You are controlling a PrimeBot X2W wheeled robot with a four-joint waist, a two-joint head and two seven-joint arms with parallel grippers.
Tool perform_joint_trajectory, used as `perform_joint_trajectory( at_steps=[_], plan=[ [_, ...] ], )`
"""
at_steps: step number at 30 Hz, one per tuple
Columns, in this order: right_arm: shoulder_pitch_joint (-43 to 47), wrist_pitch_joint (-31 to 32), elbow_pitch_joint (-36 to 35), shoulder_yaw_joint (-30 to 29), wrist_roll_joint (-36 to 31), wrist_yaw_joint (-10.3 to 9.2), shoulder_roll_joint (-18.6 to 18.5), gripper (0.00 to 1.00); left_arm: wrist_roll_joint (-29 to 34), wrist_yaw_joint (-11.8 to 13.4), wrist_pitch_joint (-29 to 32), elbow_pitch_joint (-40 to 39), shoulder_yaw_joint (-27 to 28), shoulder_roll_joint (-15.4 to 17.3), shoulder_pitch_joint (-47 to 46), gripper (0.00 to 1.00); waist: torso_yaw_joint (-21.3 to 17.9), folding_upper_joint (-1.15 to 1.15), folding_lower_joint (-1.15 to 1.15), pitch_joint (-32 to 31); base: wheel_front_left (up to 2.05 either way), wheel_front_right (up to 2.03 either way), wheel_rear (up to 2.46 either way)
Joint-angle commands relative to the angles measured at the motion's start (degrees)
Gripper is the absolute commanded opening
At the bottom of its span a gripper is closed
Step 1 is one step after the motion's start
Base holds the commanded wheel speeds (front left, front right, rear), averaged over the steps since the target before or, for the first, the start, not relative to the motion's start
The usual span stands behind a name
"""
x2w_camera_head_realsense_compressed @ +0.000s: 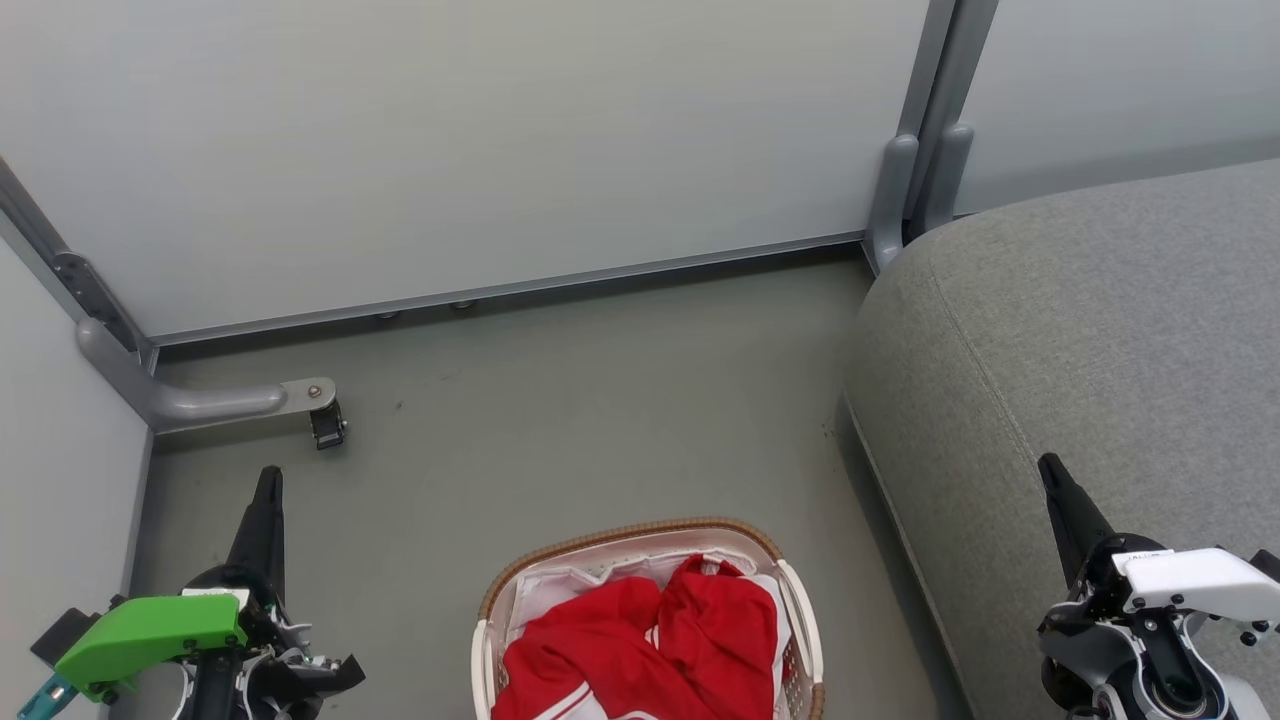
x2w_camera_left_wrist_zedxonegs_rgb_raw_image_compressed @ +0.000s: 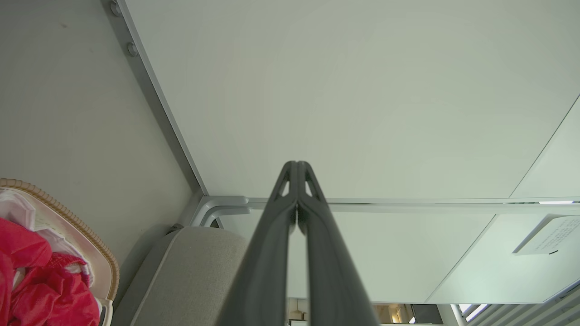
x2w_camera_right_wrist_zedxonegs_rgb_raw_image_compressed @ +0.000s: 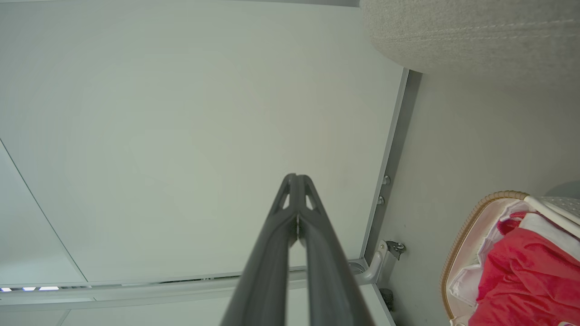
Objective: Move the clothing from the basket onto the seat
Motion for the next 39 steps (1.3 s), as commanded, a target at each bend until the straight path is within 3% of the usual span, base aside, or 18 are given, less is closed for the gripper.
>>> perform_joint_trajectory(
  at_steps=[1, 39],
  plan=[
    [-0.57, 0.08, 0.11, -0.13, 0.14, 0.15, -0.34, 0.00, 0.09, -0.11, 0.05, -0.01, 0.13, 0.48, -0.90, 0.00, 0.00, 0.00, 0.00, 0.00, 0.00, 0.00, 0.00],
    [-0.57, 0.08, 0.11, -0.13, 0.14, 0.15, -0.34, 0.00, 0.09, -0.11, 0.05, -0.01, 0.13, 0.48, -0.90, 0.00, 0.00, 0.00, 0.00, 0.00, 0.00, 0.00, 0.00]
  ],
)
